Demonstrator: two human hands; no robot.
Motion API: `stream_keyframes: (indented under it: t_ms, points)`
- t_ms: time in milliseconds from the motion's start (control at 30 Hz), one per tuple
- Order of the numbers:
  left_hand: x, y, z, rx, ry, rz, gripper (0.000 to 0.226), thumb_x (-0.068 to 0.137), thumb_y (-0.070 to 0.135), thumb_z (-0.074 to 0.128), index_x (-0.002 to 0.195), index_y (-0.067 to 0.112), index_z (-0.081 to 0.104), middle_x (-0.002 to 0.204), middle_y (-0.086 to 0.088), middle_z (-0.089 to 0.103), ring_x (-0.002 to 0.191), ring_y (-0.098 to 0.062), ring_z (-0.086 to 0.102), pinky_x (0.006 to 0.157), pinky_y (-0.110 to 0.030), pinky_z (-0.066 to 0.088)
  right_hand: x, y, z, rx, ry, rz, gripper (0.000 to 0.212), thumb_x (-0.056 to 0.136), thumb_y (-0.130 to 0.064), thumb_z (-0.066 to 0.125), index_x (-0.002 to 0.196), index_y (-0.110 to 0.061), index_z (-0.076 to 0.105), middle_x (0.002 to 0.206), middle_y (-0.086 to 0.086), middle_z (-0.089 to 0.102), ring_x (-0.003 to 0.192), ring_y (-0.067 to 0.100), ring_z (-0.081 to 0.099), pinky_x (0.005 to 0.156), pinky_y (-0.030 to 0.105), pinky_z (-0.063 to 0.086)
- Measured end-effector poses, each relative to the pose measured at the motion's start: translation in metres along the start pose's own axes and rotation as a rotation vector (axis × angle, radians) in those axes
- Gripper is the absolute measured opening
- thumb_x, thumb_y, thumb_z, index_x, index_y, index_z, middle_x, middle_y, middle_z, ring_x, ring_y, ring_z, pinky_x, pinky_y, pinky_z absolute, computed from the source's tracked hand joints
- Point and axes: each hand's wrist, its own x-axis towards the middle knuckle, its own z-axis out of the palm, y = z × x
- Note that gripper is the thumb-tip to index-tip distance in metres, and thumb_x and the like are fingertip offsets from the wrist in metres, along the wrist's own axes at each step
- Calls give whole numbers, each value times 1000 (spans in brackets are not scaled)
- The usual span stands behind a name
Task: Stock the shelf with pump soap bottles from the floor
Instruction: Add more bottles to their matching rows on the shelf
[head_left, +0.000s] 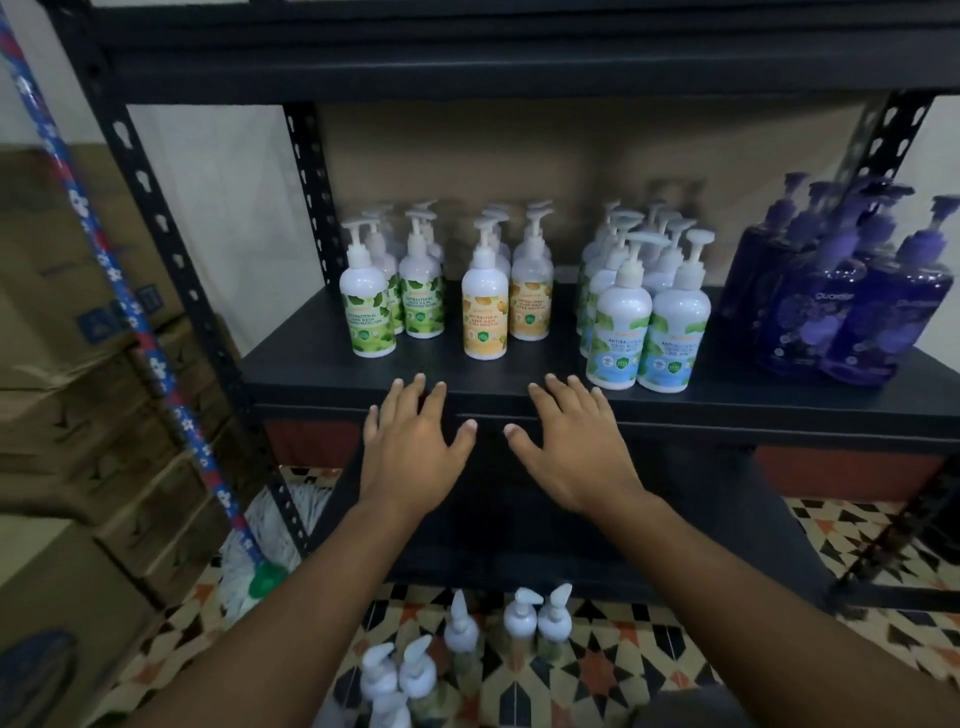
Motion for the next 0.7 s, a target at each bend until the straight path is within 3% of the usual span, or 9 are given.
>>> stream_keyframes:
  t_ms: [100, 200, 267, 367, 467, 500, 600, 633, 700]
  points:
    - [-47, -4, 6, -162, -3, -50, 57, 97, 49, 55, 145, 19, 52, 160, -3, 36, 146, -25, 34, 119, -47, 31, -46, 11, 7, 185, 92, 19, 58, 99, -52, 50, 147, -20, 49, 159, 2, 36, 151, 21, 24, 122, 42, 21]
    - [-90, -4, 24, -352, -118, -173, 50, 97, 47, 59, 139, 19, 56, 151, 0, 41, 137, -21, 44, 110, -37, 39, -98, 29, 30, 408, 49, 199, 48, 98, -47, 56, 137, -20, 57, 142, -3, 47, 128, 15, 48, 103, 36, 44]
    - [-115, 4, 39, -452, -176, -244, 48, 98, 45, 59, 138, 18, 55, 146, 1, 42, 131, -18, 48, 101, -28, 40, -127, 37, 51, 522, -30, 351, 46, 99, -46, 56, 137, -19, 57, 137, -2, 49, 115, 14, 55, 90, 30, 45]
    - [-149, 14, 68, -504, -252, -296, 42, 97, 41, 61, 132, 17, 57, 132, 2, 49, 111, -14, 55, 89, -26, 42, -161, 49, 86, 558, -103, 464, 42, 99, -42, 58, 132, -17, 60, 127, 0, 57, 104, 14, 57, 84, 28, 41]
    - [-182, 11, 108, -565, -312, -370, 22, 92, 44, 64, 96, 23, 60, 95, 5, 59, 80, -10, 56, 77, -28, 43, -191, 63, 119, 611, -224, 571, 38, 98, -44, 57, 124, -18, 64, 116, -2, 64, 99, 13, 60, 85, 32, 48]
    - [-189, 9, 121, -570, -327, -388, 24, 90, 47, 65, 83, 25, 55, 81, 6, 57, 73, -10, 55, 72, -28, 42, -197, 68, 130, 622, -271, 598, 39, 97, -46, 57, 122, -18, 64, 115, -2, 66, 100, 13, 62, 88, 36, 51]
    - [-198, 5, 154, -538, -451, -486, 27, 91, 41, 66, 81, 18, 55, 77, -3, 58, 77, -23, 59, 63, -24, 36, -205, 82, 158, 634, -376, 670, 42, 96, -49, 56, 128, -22, 60, 114, -4, 65, 99, 10, 61, 89, 38, 52]
    - [-196, 4, 163, -546, -475, -509, 28, 91, 38, 67, 89, 12, 59, 87, -11, 62, 86, -28, 62, 66, -25, 37, -204, 85, 165, 641, -389, 687, 42, 96, -50, 56, 129, -24, 59, 108, -8, 63, 95, 7, 60, 87, 36, 52]
    - [-190, 2, 182, -563, -515, -538, 31, 92, 36, 69, 103, 8, 60, 98, -9, 62, 99, -26, 62, 76, -26, 38, -195, 91, 181, 655, -410, 731, 40, 96, -48, 58, 128, -23, 59, 96, -13, 60, 88, 2, 58, 84, 35, 49]
